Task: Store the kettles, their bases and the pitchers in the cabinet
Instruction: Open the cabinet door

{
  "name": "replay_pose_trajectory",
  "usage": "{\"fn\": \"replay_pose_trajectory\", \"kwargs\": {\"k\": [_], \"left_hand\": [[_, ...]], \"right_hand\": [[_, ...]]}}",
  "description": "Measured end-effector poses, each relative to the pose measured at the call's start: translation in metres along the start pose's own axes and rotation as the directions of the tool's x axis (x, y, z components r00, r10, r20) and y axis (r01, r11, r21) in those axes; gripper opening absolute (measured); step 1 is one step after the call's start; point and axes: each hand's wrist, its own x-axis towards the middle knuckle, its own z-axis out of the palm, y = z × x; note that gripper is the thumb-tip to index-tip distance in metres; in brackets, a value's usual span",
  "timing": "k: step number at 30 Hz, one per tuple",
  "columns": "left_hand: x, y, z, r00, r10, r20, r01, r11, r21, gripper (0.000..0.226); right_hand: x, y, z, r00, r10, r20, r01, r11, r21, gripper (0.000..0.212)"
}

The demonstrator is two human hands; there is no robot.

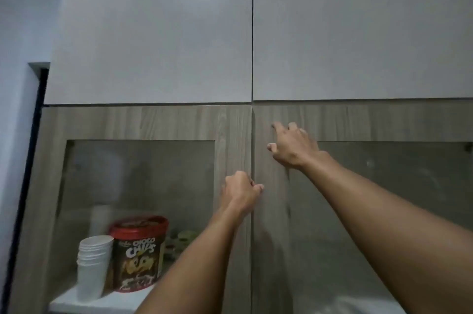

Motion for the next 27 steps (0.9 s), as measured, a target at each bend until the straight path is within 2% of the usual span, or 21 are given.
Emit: {"fn": "replay_pose_trajectory", "kwargs": {"k": [4, 7, 9, 14, 15, 17, 19, 22, 27], "left_hand": [[0.031, -0.006, 0.015, 0.994, -0.029, -0.106, 0.027, 0.999, -0.021, 0.033], [0.047, -0.005, 0.015, 0.997, -0.053, -0.058, 0.049, 0.997, -0.067, 0.036], [0.047, -0.002, 0.010, 0.997, -0.055, -0.049, 0.053, 0.998, -0.045, 0.037], [0.017, 0.000, 0.018, 0.986, -0.053, -0.159, 0.053, 0.999, -0.001, 0.035], [0.009, -0.001, 0.020, 0.984, -0.061, -0.166, 0.060, 0.998, -0.016, 0.040], [-0.002, -0.002, 0.020, 0.987, -0.076, -0.139, 0.064, 0.994, -0.084, 0.057], [-0.015, 0.000, 0.013, 0.996, -0.086, -0.021, 0.082, 0.985, -0.150, 0.063], [-0.044, 0.009, 0.001, 0.988, -0.045, 0.145, 0.068, 0.986, -0.151, 0.050], [-0.124, 0.050, -0.033, 0.994, 0.028, 0.110, -0.006, 0.981, -0.195, 0.034]], "right_hand": [[0.043, -0.004, 0.016, 1.000, 0.022, -0.001, -0.022, 0.999, 0.029, 0.081], [0.066, -0.010, 0.019, 0.998, 0.041, -0.037, -0.039, 0.997, 0.061, 0.089], [0.070, -0.012, 0.013, 0.999, 0.029, -0.038, -0.027, 0.997, 0.068, 0.086], [0.060, -0.014, 0.001, 0.998, 0.034, -0.044, -0.024, 0.980, 0.198, 0.071], [0.058, -0.017, -0.002, 0.998, 0.046, -0.047, -0.034, 0.972, 0.231, 0.068], [0.050, -0.025, -0.010, 0.996, 0.065, -0.060, -0.045, 0.958, 0.283, 0.063], [0.036, -0.032, -0.021, 0.993, 0.071, -0.093, -0.040, 0.954, 0.297, 0.063], [0.005, -0.040, -0.047, 0.988, 0.070, -0.135, -0.031, 0.961, 0.273, 0.071], [-0.060, -0.053, -0.116, 0.981, 0.093, -0.170, -0.054, 0.974, 0.220, 0.075]]}}
